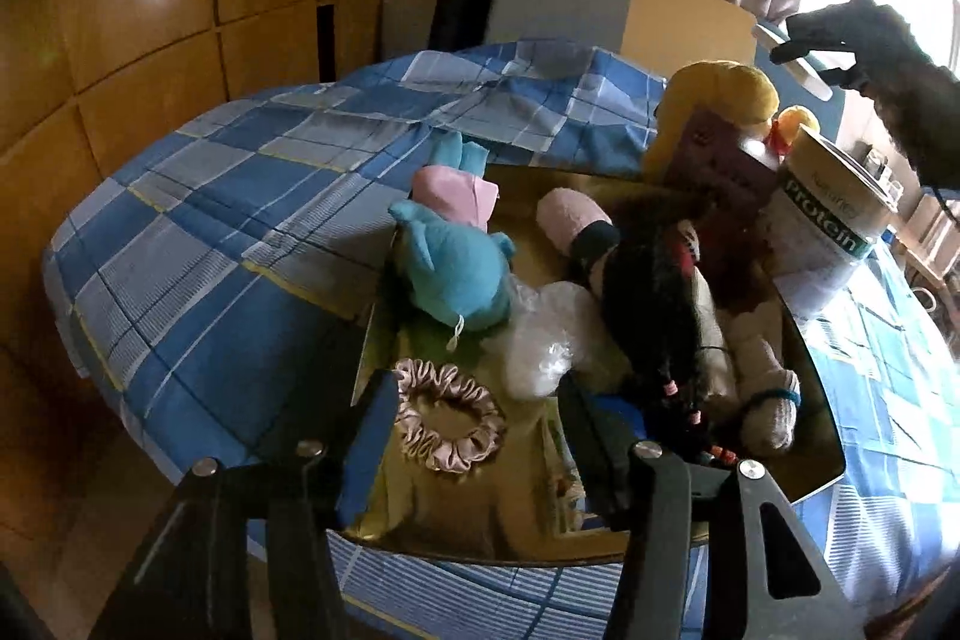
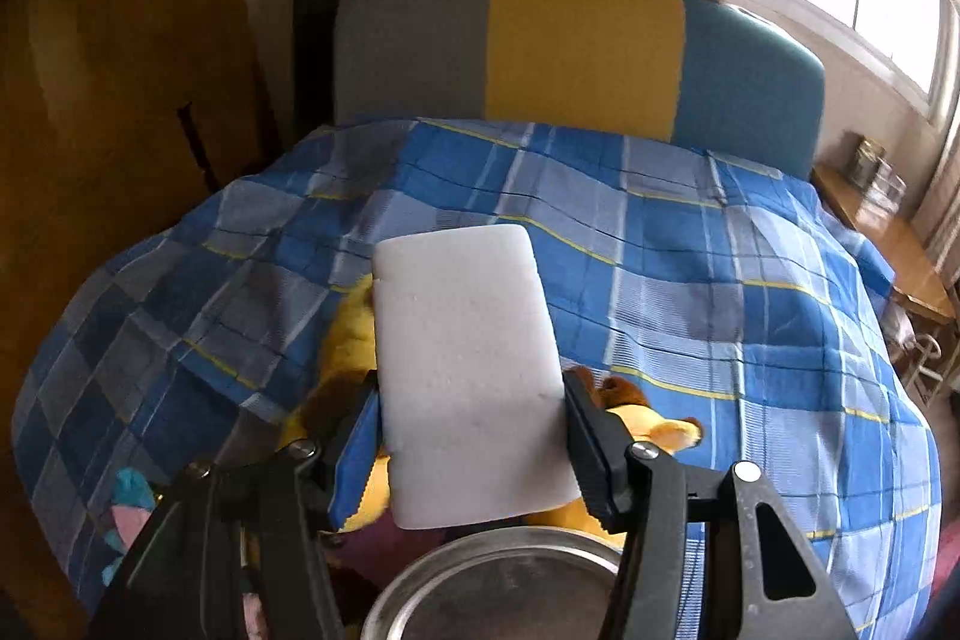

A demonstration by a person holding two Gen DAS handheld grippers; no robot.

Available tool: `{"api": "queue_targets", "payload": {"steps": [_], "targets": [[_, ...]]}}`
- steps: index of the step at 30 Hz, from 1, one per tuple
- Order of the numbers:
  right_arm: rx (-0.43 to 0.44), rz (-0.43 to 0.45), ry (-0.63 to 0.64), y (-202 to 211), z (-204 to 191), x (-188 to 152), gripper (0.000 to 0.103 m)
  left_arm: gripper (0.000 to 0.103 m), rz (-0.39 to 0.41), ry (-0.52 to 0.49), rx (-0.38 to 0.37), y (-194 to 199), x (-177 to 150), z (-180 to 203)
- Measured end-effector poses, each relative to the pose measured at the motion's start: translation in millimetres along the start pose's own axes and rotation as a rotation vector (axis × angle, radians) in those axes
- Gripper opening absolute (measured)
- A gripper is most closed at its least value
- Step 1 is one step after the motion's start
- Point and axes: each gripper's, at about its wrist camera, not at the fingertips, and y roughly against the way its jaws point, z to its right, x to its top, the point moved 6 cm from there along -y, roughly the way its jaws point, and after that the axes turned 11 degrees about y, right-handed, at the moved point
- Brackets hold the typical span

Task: Organize soft objects
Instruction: 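Lower the scrunchie onto the gold tray and open the left tool, then carry the white foam pad with the right tool onto the tray and release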

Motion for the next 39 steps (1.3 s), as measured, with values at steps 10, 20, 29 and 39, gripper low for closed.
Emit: {"api": "queue_targets", "payload": {"steps": [10,20,29,39], "targets": [[0.111,0.030,0.167,13.1,-78.8,-15.4,0.057,0.058,0.020,0.020,0.016,10.4,2.5,-4.8],[0.227,-0.008,0.316,22.1,-157.1,-66.2,0.057,0.067,0.038,0.045,0.019,17.7,4.0,-9.0],[0.331,-0.079,0.355,27.0,-199.1,-130.8,0.057,0.070,0.052,0.057,0.023,23.2,3.7,-12.2],[0.328,-0.132,0.404,39.3,-229.7,-207.4,0.057,0.085,0.080,0.059,0.027,30.4,4.8,-10.5]]}}
